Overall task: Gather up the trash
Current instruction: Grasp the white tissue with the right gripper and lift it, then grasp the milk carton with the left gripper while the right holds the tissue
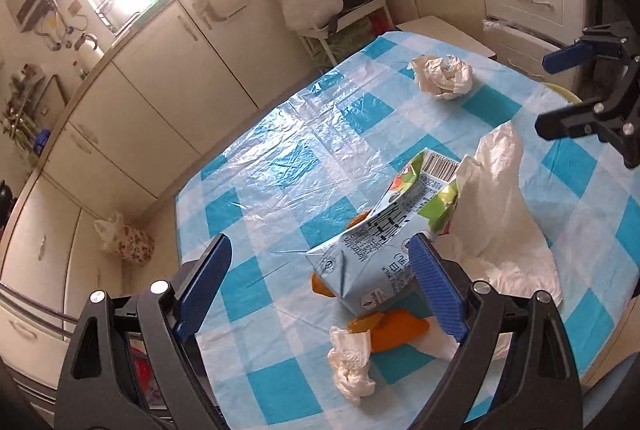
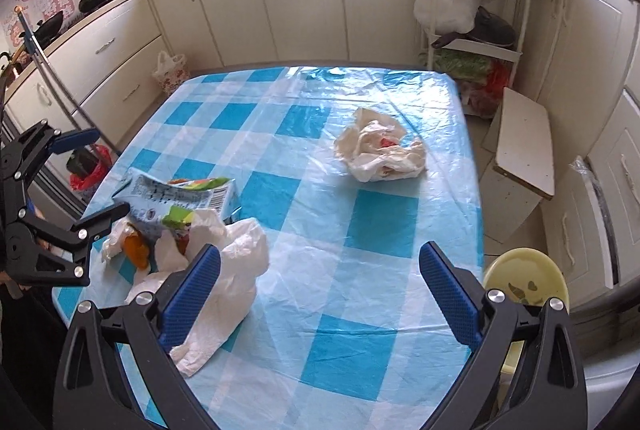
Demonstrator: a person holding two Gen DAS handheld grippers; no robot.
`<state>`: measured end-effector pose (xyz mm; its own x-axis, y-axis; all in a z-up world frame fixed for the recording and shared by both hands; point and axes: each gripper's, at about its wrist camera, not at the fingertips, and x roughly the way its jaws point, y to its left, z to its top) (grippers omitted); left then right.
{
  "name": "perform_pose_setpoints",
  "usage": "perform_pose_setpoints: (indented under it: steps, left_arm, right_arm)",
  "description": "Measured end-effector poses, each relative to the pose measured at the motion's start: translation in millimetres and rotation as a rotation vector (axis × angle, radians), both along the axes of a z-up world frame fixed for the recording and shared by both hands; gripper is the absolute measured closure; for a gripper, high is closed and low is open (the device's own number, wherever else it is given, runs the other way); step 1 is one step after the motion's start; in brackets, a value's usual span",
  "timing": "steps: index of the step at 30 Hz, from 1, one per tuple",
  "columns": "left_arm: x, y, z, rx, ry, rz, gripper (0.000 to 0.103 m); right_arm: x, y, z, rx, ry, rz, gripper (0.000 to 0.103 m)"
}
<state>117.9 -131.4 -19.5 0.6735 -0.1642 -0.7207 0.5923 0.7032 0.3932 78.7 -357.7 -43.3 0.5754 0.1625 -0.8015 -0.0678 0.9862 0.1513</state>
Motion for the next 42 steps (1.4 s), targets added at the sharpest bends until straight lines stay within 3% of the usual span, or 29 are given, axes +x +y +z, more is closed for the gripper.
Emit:
perform_pose_setpoints:
  steps: [3,6,8,10,16,21,23,25,27,31,34,37,42]
  left_arm:
    - [1.7,21.9,6.2,-0.069,0.021,0.074,0.016]
    - [4.9,52.6,-2.8,-0.139,0.104,0.186,0.016]
    - [3.9,66.7,-13.3,-0.156,0.159,0.239,0.016]
    - [0.0,75.4,-23.3,-0.173,0.208,0.269,0.016]
    - [-11.8,72.9,-35.8,-0.176,0.231,0.283,0.016]
    - [-14.1,72.5,-38.3,-0.162,0.229,0.277,0.016]
    - [-15.4,76.0,-36.1,-0.18,0.229,0.274,0.016]
    - [-14.5,77.3,-34.9,-0.179,0.222,0.278,0.016]
    - [-12.9,78.1,-35.9,-0.151,0.197,0.298,0.016]
    - [-18.9,72.2,-14.2,-0.201,0.113,0.244,0.016]
    - [-25.5,46.8,-4.2,-0.122,0.026,0.133,0.016]
    - [-21.1,21.1,-5.9,-0.021,-0.004,0.043,0.016]
    - [-2.1,-9.5,-13.6,0.088,0.016,-0.048,0.016]
  right_arm:
    - [-0.9,16.7,-5.5,0.035,0.043,0.112,0.008]
    - [-5.2,39.2,-9.2,0.094,0.081,0.244,0.009]
    - [-10.7,58.9,-7.8,0.104,0.072,0.338,0.017]
    - [-14.7,75.7,-6.7,0.111,0.062,0.407,0.017]
    - [-10.2,115.1,-31.6,0.02,0.102,0.45,0.018]
    - [-6.9,130.3,-51.8,-0.017,0.12,0.475,0.036]
    - [-7.1,129.6,-49.9,-0.01,0.116,0.488,0.059]
    - [-4.9,122.9,-46.3,0.039,0.116,0.479,0.072]
    - [-6.5,117.3,-41.4,0.057,0.105,0.477,0.076]
    - [-13.8,105.4,-32.6,0.121,0.102,0.476,0.079]
    - [-17.4,90.1,-25.5,0.176,0.095,0.458,0.079]
    - [-19.4,74.2,-20.4,0.207,0.087,0.419,0.079]
    - [-19.0,40.2,-13.6,0.293,0.064,0.324,0.079]
